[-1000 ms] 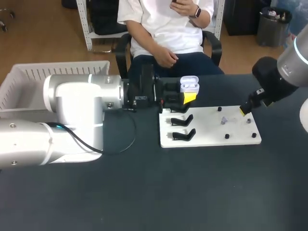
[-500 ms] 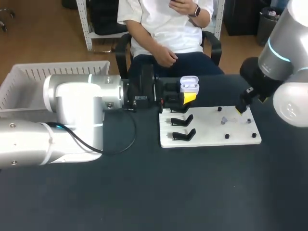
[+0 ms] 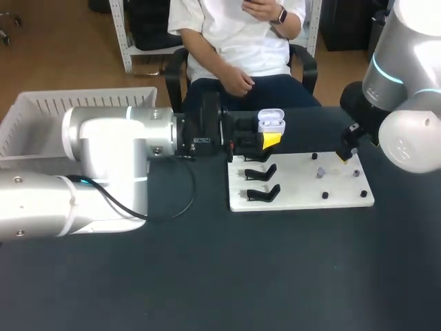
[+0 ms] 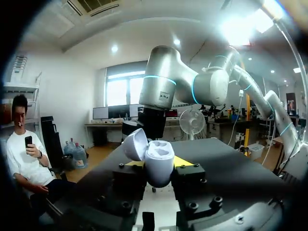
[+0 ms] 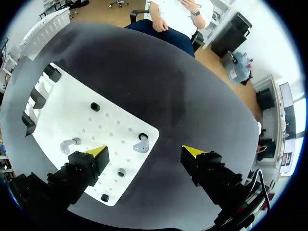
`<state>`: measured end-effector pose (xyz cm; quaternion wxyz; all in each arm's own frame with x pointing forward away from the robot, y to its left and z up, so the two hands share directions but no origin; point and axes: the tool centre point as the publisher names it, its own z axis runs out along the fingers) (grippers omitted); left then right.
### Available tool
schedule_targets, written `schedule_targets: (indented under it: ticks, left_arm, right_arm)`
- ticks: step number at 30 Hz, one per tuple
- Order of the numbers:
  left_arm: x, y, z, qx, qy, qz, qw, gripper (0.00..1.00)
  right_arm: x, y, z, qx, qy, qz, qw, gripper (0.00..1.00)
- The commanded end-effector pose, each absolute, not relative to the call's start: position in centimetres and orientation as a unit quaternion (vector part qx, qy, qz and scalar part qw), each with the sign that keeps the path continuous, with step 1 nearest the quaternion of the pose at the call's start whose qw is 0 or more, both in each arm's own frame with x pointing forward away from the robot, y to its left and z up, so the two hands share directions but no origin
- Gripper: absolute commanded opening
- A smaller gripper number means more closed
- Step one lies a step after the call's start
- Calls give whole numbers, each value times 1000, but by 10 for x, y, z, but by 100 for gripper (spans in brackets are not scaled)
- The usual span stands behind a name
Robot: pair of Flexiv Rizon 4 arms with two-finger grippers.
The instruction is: Pick up each earbud case from the left stands, insert the matching earbuds, close the lid, and place the case in the box.
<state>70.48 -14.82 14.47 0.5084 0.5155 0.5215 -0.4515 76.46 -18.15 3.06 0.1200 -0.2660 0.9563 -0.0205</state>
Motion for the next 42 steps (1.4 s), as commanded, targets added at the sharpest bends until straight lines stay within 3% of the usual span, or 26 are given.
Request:
schedule_targets:
  ticks: [1,3,21,29,33,42]
  left_arm:
    - [702,-148,144,513,521,-449,513,0]
    - [702,-148,144,513,521,-449,513,0]
    - [702,-148,144,513,521,-449,513,0]
    - [702,-148,144,513,521,-449,513,0]
    - [702,-148,144,513,521,-449,513,0]
    - [702,-148,144,513,521,-449,513,0]
  right_arm:
    - [768,-179,28,-268,956,-21,117,56]
    - [768,-178,29,-270,956,-21,117,49]
    - [768,-174,28,-273,956,-17,107,47]
    - [768,-175,28,-256,961,-13,105,39]
    - [768,-175,27,-254,962,-13,103,45]
    - [769,-176,26,-243,965,-10,100,40]
